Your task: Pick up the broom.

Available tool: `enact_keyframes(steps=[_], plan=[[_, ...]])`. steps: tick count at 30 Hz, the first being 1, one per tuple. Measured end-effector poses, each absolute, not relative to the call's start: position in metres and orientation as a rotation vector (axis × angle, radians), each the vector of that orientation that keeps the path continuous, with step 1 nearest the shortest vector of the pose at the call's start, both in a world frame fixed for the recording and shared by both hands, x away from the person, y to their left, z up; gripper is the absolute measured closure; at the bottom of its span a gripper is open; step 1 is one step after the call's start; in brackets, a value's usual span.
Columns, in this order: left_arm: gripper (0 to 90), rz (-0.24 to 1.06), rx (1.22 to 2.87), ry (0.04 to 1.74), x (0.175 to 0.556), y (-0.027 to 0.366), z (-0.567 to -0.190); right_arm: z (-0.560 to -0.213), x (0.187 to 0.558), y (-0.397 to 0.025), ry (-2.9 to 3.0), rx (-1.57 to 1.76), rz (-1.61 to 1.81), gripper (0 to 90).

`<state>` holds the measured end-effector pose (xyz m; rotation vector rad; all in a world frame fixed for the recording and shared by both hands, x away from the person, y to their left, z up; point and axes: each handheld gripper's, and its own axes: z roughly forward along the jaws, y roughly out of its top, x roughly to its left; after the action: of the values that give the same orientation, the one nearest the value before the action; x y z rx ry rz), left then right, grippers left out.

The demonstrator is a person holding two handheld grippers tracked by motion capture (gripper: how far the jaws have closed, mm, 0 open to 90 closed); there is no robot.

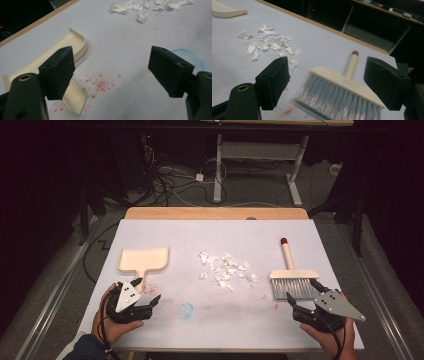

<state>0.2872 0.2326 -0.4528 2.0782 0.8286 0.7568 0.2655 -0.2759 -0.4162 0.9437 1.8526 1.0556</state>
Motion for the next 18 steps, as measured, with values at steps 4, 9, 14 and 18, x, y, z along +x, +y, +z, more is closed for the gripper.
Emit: enact_keyframes(steps=[4,9,14,18], plan=[[20.5,0.75,2.08,0.846,0.2865,0.232,-0.4528,-0.4176,0.2664,-0.2771,1.861,0.95,1.054,20.9],[20.6,0.768,2.085,0.821,0.2866,0.2301,-0.4527,-0.4179,0.2649,-0.2757,1.866,0.945,1.04,20.9],[20.5,0.758,2.097,0.81,0.2855,0.2298,-0.4544,-0.4172,0.2661,-0.2741,1.87,0.943,1.042,20.8],[20.5,0.757,2.099,0.805,0.2853,0.2296,-0.4547,-0.418,0.2672,-0.2716,1.884,0.944,1.032,20.8]])
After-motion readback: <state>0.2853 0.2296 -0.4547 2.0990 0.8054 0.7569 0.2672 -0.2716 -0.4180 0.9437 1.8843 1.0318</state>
